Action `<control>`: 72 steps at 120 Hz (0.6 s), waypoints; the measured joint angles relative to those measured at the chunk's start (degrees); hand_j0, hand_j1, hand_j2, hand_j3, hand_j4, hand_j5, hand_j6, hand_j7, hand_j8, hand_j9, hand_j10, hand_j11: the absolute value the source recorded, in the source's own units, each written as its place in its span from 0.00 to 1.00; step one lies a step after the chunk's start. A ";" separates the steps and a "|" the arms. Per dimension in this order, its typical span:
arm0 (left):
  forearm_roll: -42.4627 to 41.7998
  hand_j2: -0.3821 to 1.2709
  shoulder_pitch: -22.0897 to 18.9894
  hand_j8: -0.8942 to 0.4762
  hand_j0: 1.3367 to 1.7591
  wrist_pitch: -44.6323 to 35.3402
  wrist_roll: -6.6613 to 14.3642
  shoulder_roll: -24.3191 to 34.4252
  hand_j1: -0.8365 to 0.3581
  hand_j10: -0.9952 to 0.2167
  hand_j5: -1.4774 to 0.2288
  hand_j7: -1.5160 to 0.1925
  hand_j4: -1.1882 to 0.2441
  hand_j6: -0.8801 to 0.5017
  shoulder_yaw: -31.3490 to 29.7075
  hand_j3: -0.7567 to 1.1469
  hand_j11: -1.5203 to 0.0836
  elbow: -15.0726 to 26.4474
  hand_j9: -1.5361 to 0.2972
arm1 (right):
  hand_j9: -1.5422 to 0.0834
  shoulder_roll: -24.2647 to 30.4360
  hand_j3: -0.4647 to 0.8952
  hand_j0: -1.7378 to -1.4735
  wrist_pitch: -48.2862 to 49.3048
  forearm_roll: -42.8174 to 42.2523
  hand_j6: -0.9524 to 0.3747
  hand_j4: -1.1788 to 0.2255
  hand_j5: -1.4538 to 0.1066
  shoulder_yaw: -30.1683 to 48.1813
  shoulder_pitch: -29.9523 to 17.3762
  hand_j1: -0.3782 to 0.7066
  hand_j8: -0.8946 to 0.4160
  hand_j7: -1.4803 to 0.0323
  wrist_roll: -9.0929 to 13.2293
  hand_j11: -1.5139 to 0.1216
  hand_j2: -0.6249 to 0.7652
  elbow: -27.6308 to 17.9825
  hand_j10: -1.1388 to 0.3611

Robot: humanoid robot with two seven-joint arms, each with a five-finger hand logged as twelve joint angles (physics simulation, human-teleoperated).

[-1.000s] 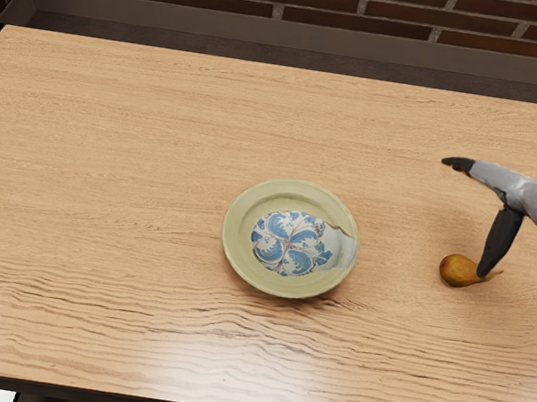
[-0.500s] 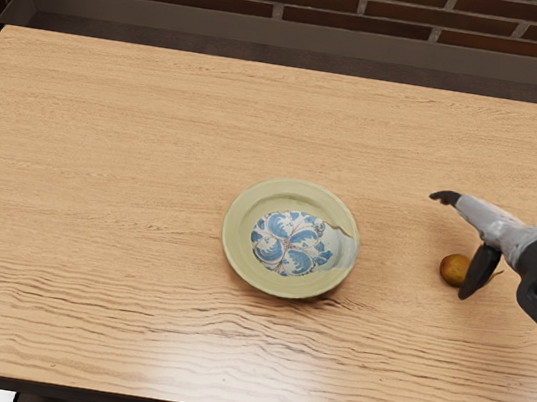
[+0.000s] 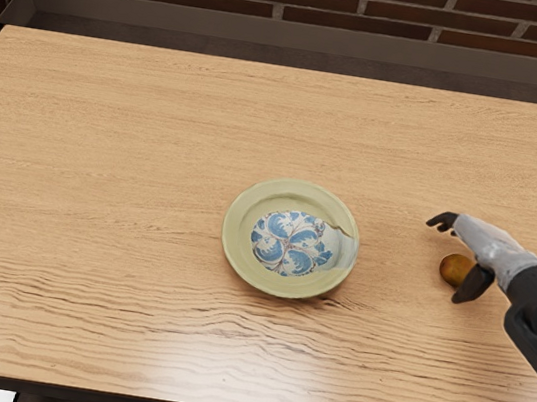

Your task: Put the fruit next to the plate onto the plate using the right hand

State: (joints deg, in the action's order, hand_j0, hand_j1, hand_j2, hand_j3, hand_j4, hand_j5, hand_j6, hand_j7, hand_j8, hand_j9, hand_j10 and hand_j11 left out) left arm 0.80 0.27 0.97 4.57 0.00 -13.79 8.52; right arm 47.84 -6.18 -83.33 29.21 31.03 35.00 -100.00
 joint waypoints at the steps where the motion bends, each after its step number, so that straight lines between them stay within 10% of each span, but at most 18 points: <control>1: 0.00 0.23 0.04 0.65 0.76 0.00 0.00 0.00 0.99 0.82 0.87 0.89 0.83 0.64 0.00 0.40 0.95 0.00 0.84 | 0.73 0.02 0.34 0.30 -0.01 -0.02 0.51 0.65 0.71 0.00 -0.04 0.32 0.47 0.75 0.00 0.71 0.41 0.00 0.58; 72: 0.00 0.23 0.08 0.65 0.76 0.00 0.00 0.00 0.99 0.82 0.87 0.89 0.83 0.64 0.00 0.40 0.95 0.00 0.84 | 0.66 0.82 0.34 0.30 -4.65 -2.70 0.44 0.58 0.64 -2.05 -1.72 0.42 0.41 0.67 0.00 0.64 0.40 0.00 0.52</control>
State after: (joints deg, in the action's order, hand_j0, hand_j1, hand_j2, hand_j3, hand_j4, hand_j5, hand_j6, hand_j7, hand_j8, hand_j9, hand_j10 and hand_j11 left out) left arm 0.80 0.35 0.97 4.57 0.00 -13.79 8.52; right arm 48.66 -10.83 -86.03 27.16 29.31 35.00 -100.00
